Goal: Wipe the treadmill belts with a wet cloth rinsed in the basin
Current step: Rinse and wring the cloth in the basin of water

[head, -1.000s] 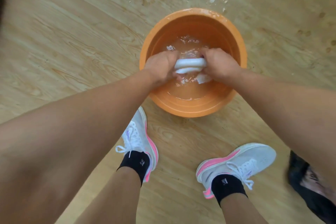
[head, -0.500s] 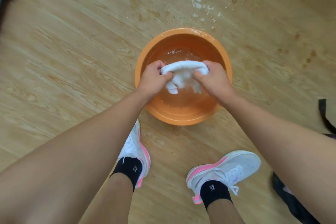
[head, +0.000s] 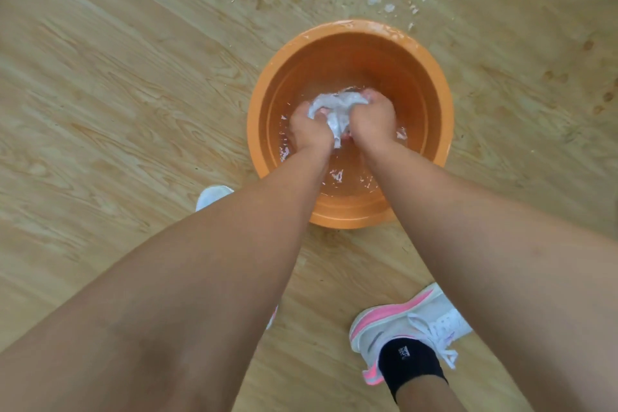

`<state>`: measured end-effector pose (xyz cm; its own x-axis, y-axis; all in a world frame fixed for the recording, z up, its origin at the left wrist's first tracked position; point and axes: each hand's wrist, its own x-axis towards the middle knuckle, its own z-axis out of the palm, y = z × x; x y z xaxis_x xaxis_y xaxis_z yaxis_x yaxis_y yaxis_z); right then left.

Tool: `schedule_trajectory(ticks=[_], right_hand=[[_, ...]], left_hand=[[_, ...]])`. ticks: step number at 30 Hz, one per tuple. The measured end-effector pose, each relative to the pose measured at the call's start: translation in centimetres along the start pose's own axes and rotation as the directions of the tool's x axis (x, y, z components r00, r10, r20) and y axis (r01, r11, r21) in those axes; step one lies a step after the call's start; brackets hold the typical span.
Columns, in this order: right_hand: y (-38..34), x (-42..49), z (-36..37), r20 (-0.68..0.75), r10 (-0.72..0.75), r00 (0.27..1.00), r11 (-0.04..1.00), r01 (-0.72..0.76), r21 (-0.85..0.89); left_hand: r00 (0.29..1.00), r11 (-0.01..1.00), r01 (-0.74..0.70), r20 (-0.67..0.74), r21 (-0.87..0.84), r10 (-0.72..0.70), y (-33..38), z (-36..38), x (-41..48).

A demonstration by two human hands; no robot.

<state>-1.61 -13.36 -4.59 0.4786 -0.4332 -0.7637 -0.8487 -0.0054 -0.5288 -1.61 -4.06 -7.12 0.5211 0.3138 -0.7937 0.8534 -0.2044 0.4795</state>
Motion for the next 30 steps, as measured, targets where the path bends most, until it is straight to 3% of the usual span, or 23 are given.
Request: schedule_trajectory(ticks=[2,5,9,11,16,20,24,27,28,30], right_hand=[[-1.2,-1.7,0.9,0.045,-0.014,0.999,1.000,0.013,0.014],[-2.3,-2.8,0.9,0.011,-0.007,1.000,0.998,0.008,-0.070],[-3.5,-2.4,-0.2,-0.046,0.096,0.994,0.989,-0.101,-0.110],[-4.0,-2.5,-0.5,0.006,0.158,0.987,0.980,-0.156,-0.122],[-5.9,-3.1,-1.2,0.207,0.052,0.977,0.900,0.044,-0.434],[-6.8,-1.5,-3.5,0.169,0.006,0.986,0.829,0.090,-0.551],[-6.5,-2.9,-3.7,0.111,-0.034,0.993,0.910,0.077,-0.407],[-5.3,-5.4,-1.8,0.245,0.104,0.964,0.986,-0.066,-0.156],[-4.7,-5.9,-1.2,0.251,0.109,0.962,0.982,-0.064,-0.179],[-4.0,-6.4,-0.8,0.132,0.055,0.990,0.946,-0.009,-0.324]], left_hand=[[0.981,0.983,0.117,0.168,-0.143,-0.092,1.1,0.4,-2.1],[0.949,0.987,0.121,0.304,-0.107,-0.083,2.1,-0.3,-4.6],[0.971,0.997,0.064,0.235,-0.030,-0.055,2.9,-1.3,-6.5],[0.980,0.999,0.040,0.194,0.001,-0.039,3.8,-2.0,-7.6],[0.991,1.000,0.013,0.131,-0.005,-0.012,4.2,-4.0,-9.5],[0.985,0.997,-0.067,0.163,0.022,0.063,4.4,-5.7,-10.4],[1.000,0.998,-0.016,-0.011,0.063,0.017,3.9,-6.4,-8.0],[0.994,0.998,0.046,0.094,0.047,-0.050,3.2,-5.1,-7.5],[0.985,0.996,0.077,0.151,0.036,-0.081,3.0,-4.4,-7.9],[0.966,0.991,0.135,0.223,-0.009,-0.130,3.0,-3.3,-9.0]])
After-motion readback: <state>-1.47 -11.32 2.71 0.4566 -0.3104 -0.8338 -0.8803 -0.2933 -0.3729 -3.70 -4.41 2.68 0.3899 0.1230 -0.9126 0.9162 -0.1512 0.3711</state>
